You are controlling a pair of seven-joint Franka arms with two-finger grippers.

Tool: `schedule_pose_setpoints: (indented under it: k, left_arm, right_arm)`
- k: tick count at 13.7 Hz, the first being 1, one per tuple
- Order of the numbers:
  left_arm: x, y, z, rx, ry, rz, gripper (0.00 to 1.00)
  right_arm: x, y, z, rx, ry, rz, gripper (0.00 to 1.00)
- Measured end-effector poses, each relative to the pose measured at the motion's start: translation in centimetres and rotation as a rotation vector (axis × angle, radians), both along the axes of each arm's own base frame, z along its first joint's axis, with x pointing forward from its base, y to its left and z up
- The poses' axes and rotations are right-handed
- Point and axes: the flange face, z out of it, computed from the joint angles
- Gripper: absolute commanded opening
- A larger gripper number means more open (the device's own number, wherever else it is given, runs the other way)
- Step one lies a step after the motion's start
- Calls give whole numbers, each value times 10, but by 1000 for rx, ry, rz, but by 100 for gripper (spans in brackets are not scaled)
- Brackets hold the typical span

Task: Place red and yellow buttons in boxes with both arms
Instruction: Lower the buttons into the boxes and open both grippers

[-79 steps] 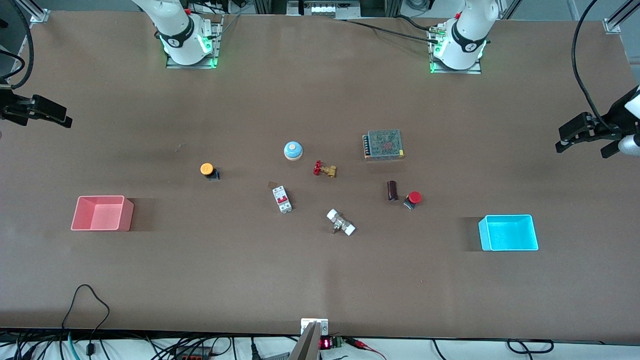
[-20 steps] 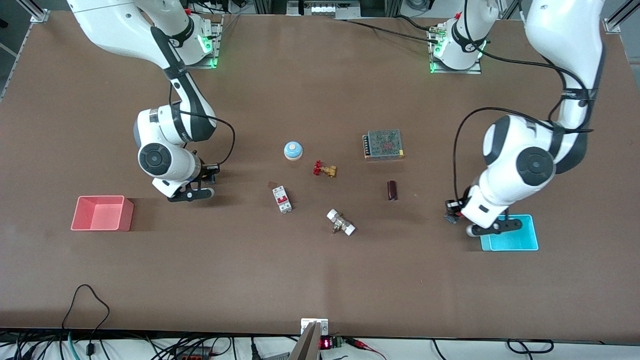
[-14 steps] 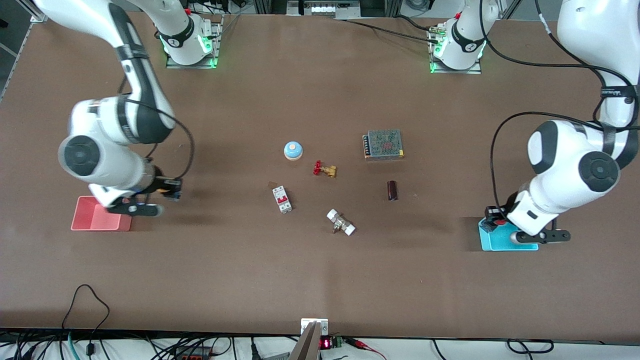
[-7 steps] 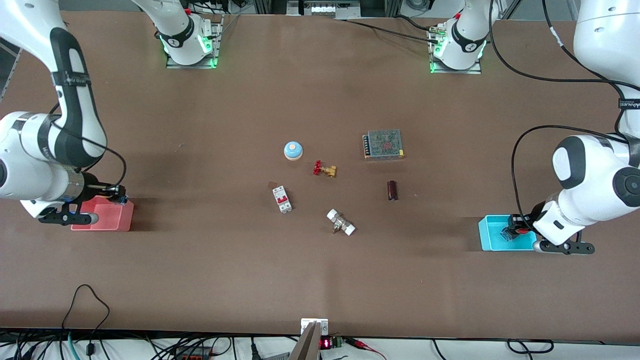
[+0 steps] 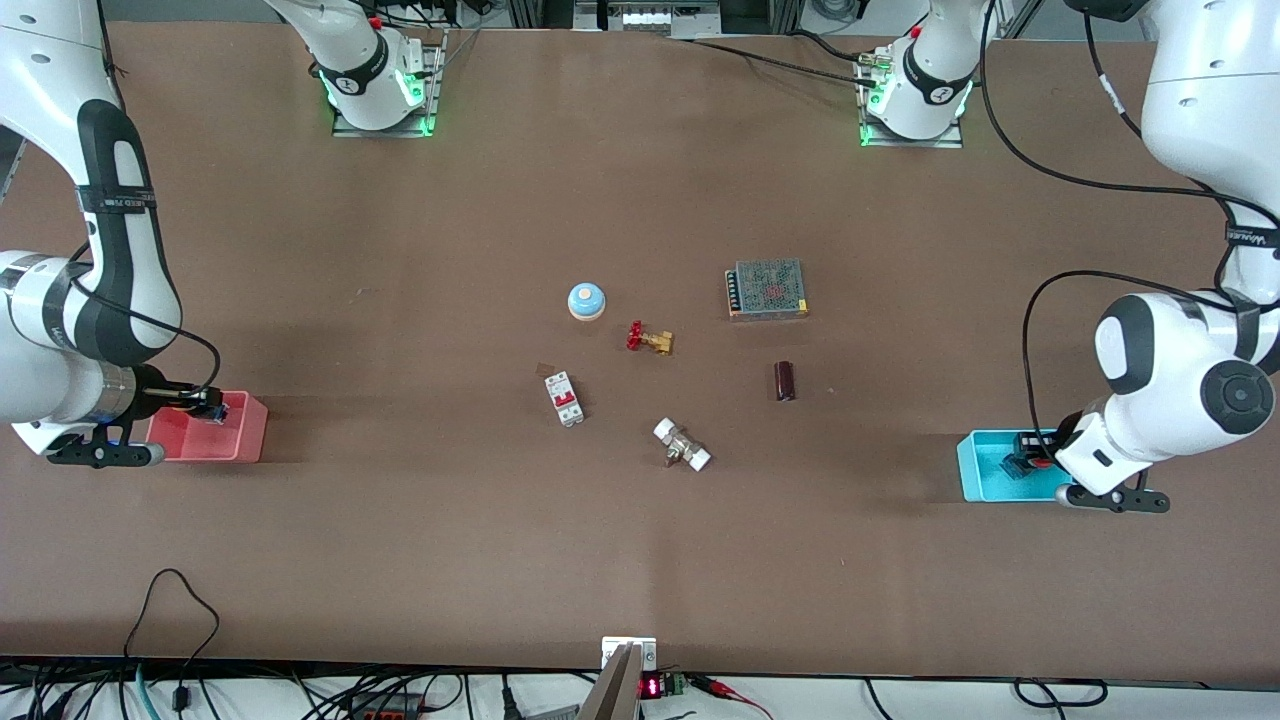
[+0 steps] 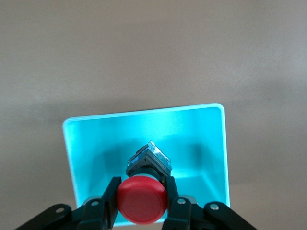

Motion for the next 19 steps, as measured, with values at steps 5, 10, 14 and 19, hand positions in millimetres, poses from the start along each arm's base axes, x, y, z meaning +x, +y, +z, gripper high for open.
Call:
schedule_pose_setpoints:
  k: [5, 10, 14, 19]
  left_arm:
    - [0, -4, -24, -7, 9, -6, 50]
    - [3, -4, -20, -7, -3, -6, 78]
    - [13, -6, 3, -5, -50, 4, 80]
    - [18, -15, 84, 0, -139, 79, 85]
  right_arm:
    - [0, -10, -10, -33, 20, 17, 32]
    - [2, -27, -32, -25, 25, 56, 32]
    - [7, -28, -48, -30, -2, 78, 32]
    - [10, -27, -66, -34, -22, 93, 33]
